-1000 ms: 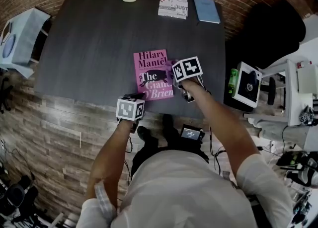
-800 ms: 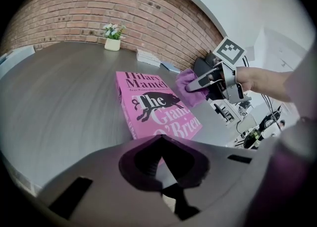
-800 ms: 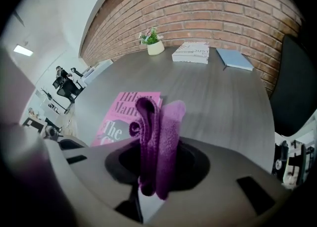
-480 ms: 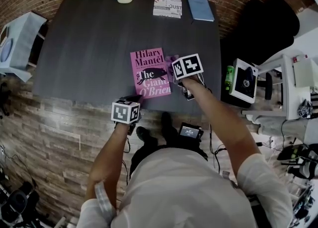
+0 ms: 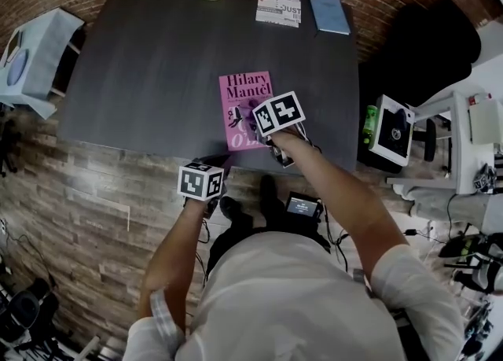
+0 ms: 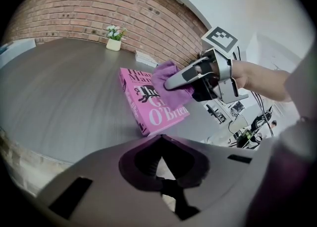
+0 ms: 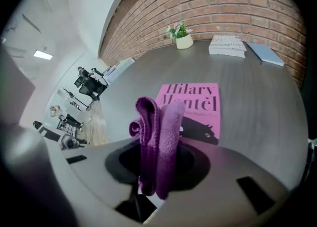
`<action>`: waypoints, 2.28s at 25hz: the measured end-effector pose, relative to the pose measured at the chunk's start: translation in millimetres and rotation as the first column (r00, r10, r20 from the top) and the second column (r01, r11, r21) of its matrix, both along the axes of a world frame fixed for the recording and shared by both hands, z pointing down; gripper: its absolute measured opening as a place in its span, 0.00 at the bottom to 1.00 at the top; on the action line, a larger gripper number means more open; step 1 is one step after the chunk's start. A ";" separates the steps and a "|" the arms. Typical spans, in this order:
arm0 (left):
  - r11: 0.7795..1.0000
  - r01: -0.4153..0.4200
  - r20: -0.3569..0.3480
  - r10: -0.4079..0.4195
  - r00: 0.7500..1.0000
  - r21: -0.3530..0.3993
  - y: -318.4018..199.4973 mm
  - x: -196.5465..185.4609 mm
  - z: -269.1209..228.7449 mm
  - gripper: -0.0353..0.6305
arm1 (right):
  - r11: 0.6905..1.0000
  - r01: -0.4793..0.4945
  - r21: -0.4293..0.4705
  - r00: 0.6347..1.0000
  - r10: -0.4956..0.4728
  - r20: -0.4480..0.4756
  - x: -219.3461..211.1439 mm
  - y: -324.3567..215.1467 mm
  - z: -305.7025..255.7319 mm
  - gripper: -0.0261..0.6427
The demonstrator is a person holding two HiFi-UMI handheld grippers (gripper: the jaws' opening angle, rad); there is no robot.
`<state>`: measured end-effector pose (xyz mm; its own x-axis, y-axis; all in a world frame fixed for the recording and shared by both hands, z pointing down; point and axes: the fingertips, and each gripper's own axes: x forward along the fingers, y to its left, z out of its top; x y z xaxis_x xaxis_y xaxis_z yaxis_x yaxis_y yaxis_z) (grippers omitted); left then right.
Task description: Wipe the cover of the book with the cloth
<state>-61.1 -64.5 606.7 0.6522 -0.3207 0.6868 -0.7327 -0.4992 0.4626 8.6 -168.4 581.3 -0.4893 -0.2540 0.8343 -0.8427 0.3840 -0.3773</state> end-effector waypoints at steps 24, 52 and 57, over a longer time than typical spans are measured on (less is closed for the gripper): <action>0.999 -0.034 -0.095 0.033 0.995 -0.009 9.8 6.3 -7.7 0.06 | 0.993 -0.014 -0.118 0.996 0.024 0.088 -23.0 40.1 27.9 0.20; 0.999 -0.001 -0.197 -0.009 0.980 -0.052 -7.9 57.5 -21.3 0.22 | 0.986 -0.141 -0.086 0.990 0.139 -0.027 96.1 43.5 27.6 0.21; 1.000 -0.012 -0.227 0.005 0.974 -0.028 -13.2 71.5 -33.3 0.24 | 0.989 -0.145 -0.014 0.983 0.142 -0.117 125.9 40.8 16.9 0.20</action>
<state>10.4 -77.7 573.4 0.7947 -0.2967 0.5295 -0.6027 -0.4891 0.6305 134.5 -127.5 598.2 -0.3495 -0.2955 0.8891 -0.9267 0.2487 -0.2816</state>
